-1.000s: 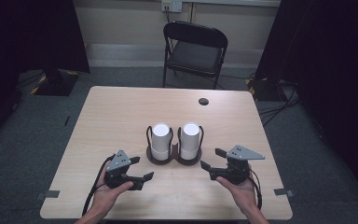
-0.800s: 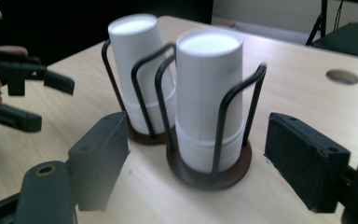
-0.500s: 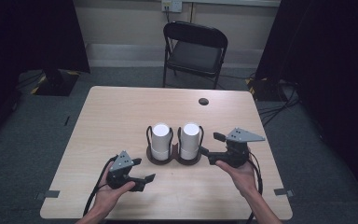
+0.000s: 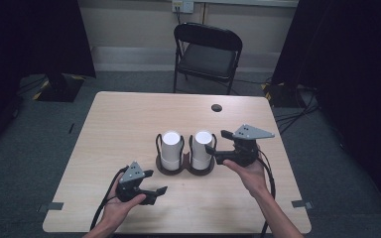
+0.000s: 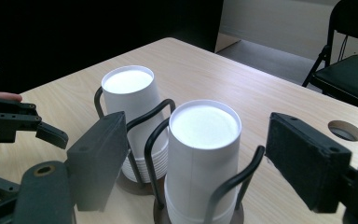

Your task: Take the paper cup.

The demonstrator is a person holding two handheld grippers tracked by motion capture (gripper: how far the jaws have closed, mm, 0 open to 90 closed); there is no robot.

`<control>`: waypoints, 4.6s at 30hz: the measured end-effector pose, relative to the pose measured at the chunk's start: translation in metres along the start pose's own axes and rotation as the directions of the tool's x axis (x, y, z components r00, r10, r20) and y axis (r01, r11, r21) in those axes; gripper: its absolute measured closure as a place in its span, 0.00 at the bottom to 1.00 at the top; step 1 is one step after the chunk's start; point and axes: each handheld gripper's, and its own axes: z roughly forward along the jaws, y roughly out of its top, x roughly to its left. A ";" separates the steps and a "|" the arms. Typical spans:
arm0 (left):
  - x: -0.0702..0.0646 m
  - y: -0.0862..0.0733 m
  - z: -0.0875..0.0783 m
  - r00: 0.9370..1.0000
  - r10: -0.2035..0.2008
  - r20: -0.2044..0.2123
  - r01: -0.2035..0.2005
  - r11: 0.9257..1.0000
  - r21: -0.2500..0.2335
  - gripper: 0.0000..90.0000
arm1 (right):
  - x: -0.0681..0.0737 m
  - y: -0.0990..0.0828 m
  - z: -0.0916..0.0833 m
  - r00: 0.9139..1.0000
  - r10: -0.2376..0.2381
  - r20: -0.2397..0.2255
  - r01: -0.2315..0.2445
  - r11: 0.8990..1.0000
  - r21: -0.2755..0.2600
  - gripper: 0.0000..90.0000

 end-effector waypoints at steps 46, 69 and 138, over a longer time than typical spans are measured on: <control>-0.001 0.000 -0.002 1.000 0.015 -0.011 -0.015 1.000 -0.012 0.21 | -0.013 -0.009 0.063 1.000 -0.023 -0.015 0.024 0.997 0.080 0.27; 0.000 0.000 -0.001 1.000 0.014 -0.019 -0.014 1.000 -0.010 0.21 | -0.012 -0.011 0.070 0.999 -0.050 -0.016 0.052 0.988 0.144 0.37; -0.001 -0.002 0.002 0.999 0.034 -0.043 -0.034 0.999 -0.006 0.20 | -0.013 0.019 0.035 0.999 -0.030 -0.037 0.030 1.000 -0.005 0.38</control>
